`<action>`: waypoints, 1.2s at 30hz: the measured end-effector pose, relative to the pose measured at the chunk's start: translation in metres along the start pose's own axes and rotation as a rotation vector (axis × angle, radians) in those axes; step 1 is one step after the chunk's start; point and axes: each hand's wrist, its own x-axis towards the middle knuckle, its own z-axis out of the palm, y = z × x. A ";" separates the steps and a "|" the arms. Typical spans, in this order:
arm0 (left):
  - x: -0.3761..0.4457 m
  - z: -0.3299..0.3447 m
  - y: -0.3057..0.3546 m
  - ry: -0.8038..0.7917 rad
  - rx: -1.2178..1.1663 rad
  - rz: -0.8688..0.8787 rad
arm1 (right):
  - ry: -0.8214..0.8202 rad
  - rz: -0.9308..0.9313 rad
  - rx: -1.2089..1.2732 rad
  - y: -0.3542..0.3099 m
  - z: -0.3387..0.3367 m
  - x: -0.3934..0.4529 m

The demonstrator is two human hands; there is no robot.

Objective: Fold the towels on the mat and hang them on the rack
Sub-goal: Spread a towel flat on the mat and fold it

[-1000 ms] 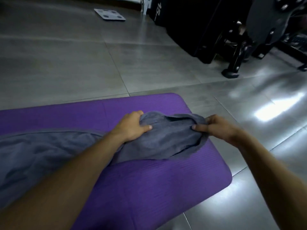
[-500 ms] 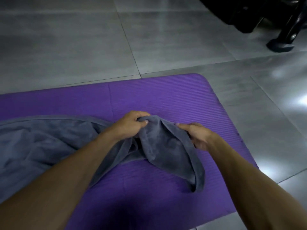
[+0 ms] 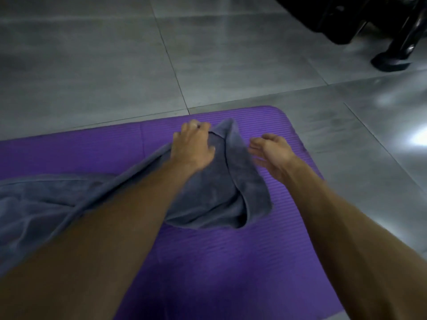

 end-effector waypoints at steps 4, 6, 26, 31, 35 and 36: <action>-0.096 0.039 -0.012 -0.037 -0.156 0.304 | 0.219 0.014 -0.426 0.061 -0.031 -0.033; -0.131 0.054 -0.023 -0.039 -0.057 0.402 | 0.227 0.099 -0.323 0.085 -0.039 -0.060; -0.174 0.051 0.025 -0.466 -0.280 0.382 | 0.248 -0.016 -0.880 0.110 -0.111 -0.138; -0.216 0.045 -0.033 0.019 -0.080 0.437 | 0.475 -0.102 -1.084 0.125 -0.064 -0.144; -0.249 0.026 -0.104 0.161 0.002 0.130 | 0.524 -0.450 -1.149 0.104 0.030 -0.143; -0.259 0.023 -0.123 0.123 0.033 0.027 | 0.447 -0.555 -1.183 0.102 0.057 -0.141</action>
